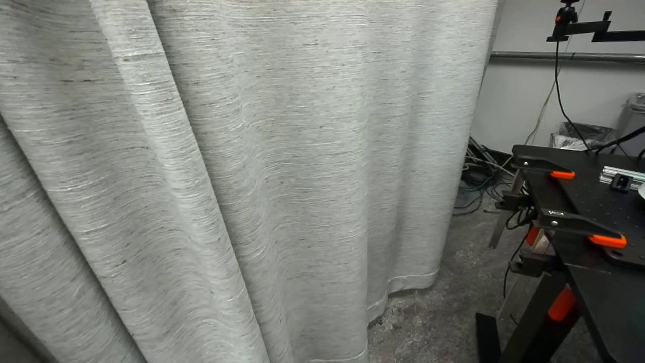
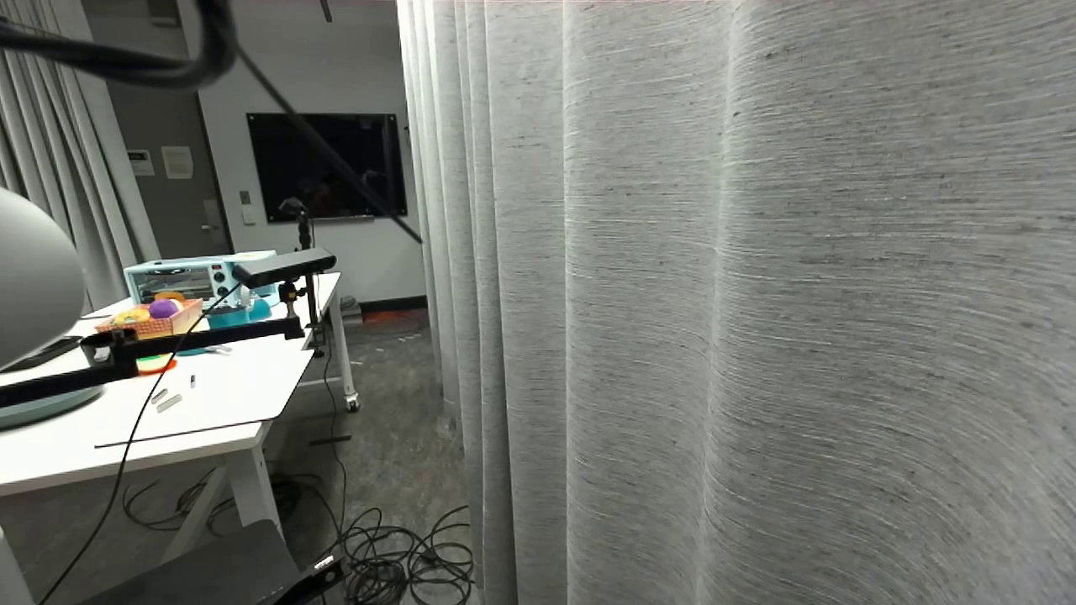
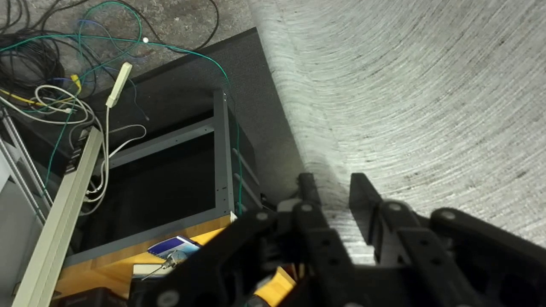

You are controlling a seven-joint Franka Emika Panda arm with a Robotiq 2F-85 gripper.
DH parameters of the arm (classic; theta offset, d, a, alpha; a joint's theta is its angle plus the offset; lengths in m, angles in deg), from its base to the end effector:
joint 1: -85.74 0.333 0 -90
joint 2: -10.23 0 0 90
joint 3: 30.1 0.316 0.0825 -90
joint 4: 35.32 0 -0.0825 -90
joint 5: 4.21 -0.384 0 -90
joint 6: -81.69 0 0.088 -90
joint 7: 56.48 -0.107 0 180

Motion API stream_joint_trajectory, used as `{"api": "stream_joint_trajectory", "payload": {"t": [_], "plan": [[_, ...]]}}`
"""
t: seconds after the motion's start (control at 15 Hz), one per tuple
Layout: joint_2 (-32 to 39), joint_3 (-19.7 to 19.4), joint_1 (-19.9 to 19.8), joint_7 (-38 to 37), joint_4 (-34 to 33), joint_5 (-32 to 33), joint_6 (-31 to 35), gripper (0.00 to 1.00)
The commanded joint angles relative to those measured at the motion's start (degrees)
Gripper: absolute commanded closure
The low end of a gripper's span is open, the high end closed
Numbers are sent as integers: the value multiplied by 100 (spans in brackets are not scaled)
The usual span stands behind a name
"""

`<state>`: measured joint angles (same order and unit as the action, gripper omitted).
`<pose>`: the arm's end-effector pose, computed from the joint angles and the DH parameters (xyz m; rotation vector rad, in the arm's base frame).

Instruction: Pull the curtain to the right

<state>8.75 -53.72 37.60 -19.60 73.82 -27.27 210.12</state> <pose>0.1924 -0.5543 0.5454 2.7338 -1.1646 0.7658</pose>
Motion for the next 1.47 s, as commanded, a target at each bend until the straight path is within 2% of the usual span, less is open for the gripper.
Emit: {"api": "stream_joint_trajectory", "payload": {"t": [0.0, 0.07, 0.13, 0.2, 0.27, 0.33, 0.6, 0.87, 1.13, 1.4], "plan": [[2, -157, 160, -19, -19, 15, -17, 72], [2, -157, 160, -19, -19, 15, -17, 72], [3, -157, 160, -19, -20, 15, -17, 47], [-55, -161, 156, -66, 56, 66, 35, 45], [1, -166, 163, -18, -1, 17, -12, 64], [1, -173, 161, -18, 10, 18, -12, 31], [-297, -173, 170, -65, 359, 128, 79, 2], [-1139, 4, 405, -288, 1164, 663, 594, 0], [-2225, 383, 803, -1069, 2161, 1855, 1478, 0], [-3141, 983, 1107, -1995, 2902, 3043, 1695, 0]]}}
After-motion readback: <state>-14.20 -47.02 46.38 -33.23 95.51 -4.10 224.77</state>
